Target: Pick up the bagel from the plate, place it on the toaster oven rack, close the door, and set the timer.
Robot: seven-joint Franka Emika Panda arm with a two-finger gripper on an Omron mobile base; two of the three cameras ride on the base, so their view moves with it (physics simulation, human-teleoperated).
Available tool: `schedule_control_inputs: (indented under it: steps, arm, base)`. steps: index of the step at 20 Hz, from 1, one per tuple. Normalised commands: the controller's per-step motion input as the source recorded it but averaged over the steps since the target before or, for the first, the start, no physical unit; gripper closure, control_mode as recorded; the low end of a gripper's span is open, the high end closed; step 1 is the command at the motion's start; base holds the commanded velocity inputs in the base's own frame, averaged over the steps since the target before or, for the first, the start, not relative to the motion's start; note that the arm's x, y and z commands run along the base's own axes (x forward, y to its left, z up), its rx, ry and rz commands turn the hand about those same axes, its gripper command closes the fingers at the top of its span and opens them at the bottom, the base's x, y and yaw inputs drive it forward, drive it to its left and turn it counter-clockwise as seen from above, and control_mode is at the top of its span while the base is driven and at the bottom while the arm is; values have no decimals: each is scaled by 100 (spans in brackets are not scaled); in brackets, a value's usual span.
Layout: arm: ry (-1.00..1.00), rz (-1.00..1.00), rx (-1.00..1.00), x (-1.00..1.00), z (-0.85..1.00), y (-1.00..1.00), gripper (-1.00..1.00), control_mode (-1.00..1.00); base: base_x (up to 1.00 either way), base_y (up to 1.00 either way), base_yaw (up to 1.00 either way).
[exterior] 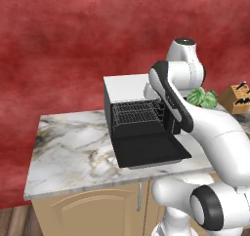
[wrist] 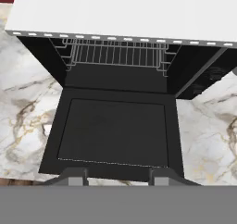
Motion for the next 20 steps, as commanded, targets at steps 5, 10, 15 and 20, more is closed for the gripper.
schedule_control_inputs:
  steps: [5,10,15,20]
  arm:
    - [-1,0,-1,-18,0,2,-100,-100]
    - [-2,0,-6,-41,-3,18,-100,-100]
    - [-5,0,-12,-37,-5,33,-100,-100]
    - [-5,0,-18,-28,-11,41,-100,-100]
  base:
    - [0,0,0]
    - [0,0,0]
    - [0,0,0]
    - [0,0,0]
